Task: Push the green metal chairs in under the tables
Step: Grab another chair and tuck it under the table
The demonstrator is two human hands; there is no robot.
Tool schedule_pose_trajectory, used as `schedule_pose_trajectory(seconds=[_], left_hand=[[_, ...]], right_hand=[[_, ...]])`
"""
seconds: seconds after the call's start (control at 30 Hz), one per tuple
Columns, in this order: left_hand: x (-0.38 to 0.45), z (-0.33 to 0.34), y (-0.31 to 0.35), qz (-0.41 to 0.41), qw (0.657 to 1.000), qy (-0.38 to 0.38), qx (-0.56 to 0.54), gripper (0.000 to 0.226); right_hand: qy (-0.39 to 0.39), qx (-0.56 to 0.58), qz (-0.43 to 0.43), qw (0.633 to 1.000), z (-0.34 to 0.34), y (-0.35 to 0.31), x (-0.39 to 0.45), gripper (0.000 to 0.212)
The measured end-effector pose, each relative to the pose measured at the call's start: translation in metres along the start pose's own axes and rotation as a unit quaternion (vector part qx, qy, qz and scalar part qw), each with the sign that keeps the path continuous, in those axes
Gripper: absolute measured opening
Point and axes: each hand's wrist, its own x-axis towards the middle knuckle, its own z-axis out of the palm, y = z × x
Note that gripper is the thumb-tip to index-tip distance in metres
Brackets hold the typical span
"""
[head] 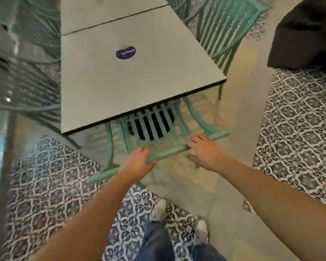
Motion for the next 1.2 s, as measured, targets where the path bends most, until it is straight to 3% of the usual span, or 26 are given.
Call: schedule_pose_trajectory(seconds=[0.3,0.43,0.67,1.03,1.13,1.2], left_hand=[[-0.045,0.025,-0.048,-0.111,0.993,0.047,0.005,0.044],[-0.046,0.026,-0.057,-0.098,0.993,0.059,0.027,0.042],[-0.066,0.022,-0.051,-0.087,0.995,0.009,0.047,0.031],[-0.120,0.046,-0.030,-0.075,0.996,-0.034,0.042,0.036],[-0.131,0.053,-0.024,-0.071,0.996,-0.038,0.049,0.036],[-0.136,0.056,-0.019,-0.070,0.996,-0.040,0.047,0.038]], right_hand=[[0.003,-0.027,-0.002,1.000,0.010,0.031,0.014,0.043],[0.031,-0.028,-0.005,0.999,0.016,0.035,0.016,0.040],[-0.008,-0.087,-0.016,0.996,0.015,0.031,0.002,0.039],[-0.048,-0.093,-0.020,0.994,0.031,0.022,-0.059,0.038],[-0.047,-0.101,-0.020,0.994,0.033,0.023,-0.076,0.047],[-0.032,-0.097,-0.019,0.995,0.035,0.024,-0.084,0.074]])
